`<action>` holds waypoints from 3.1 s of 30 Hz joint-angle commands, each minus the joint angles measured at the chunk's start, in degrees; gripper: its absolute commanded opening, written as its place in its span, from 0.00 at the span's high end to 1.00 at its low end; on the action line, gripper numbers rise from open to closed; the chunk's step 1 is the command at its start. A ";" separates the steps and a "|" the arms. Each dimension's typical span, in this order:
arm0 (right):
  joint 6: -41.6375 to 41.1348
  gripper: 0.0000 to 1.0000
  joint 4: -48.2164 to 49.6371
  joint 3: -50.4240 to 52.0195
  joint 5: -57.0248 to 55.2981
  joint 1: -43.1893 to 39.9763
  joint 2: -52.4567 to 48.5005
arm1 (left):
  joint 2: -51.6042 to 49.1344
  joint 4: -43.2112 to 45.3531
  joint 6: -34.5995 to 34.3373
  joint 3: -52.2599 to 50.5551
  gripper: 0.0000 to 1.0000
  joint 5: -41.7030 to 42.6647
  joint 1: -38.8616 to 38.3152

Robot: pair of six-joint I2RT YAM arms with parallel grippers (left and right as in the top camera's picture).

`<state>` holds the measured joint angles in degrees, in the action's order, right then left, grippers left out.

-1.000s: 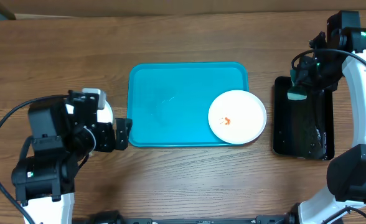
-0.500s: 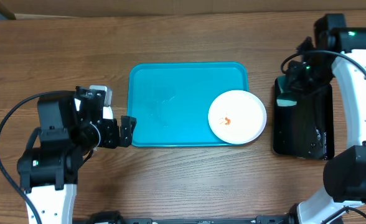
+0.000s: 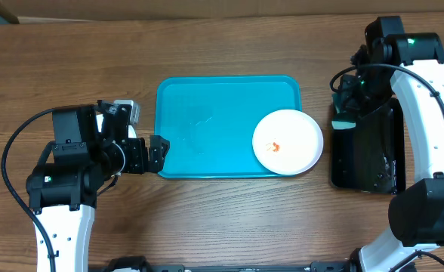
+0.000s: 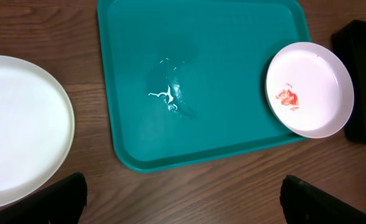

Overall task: Clean dirty plates on tray and stack at the side
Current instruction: 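Move the left gripper right toward the teal tray, then dip the sponge in the black tray with the right gripper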

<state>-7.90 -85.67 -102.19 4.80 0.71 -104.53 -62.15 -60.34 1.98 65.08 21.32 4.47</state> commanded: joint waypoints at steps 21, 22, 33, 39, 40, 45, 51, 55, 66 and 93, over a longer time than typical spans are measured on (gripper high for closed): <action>-4.66 0.96 23.50 25.16 -3.45 -8.31 -0.15 | -0.09 5.11 -4.55 -0.42 0.00 0.70 -7.91; -5.46 0.96 25.44 27.17 -3.48 -8.28 -0.15 | -0.09 5.14 -4.83 -0.42 0.00 0.63 -8.04; -5.90 0.96 41.83 43.43 0.59 -8.28 -0.15 | -0.09 5.05 -5.42 -0.42 0.00 0.61 -8.04; -5.64 0.96 43.71 42.84 2.80 -8.72 -0.15 | -0.09 4.85 -5.42 -0.42 0.00 0.61 -8.04; -5.66 0.96 42.60 41.24 2.80 -9.07 -0.15 | -0.09 4.85 -5.42 -0.42 0.00 0.61 -8.04; -5.90 0.96 34.10 30.71 4.79 -11.82 -0.15 | -0.09 4.63 -5.42 -0.42 0.00 0.61 -8.04; -5.95 0.96 31.58 31.28 2.62 -12.96 -0.17 | -0.09 4.74 -5.42 -0.42 0.00 0.55 -8.04; -7.39 0.96 35.74 36.72 -1.55 -12.96 -0.22 | -0.09 4.70 -5.40 -0.42 0.00 0.55 -8.04; -8.17 0.96 45.18 44.00 1.51 -13.00 0.22 | -0.09 4.70 -5.38 -0.42 0.00 0.55 -8.04; -5.20 0.96 24.22 23.30 1.77 -13.00 3.89 | -0.09 4.48 -5.38 -0.42 0.00 -0.76 -8.04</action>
<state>-14.31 -61.23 -78.11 6.00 -12.34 -103.02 -62.15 -55.70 -2.87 64.95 20.99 -3.31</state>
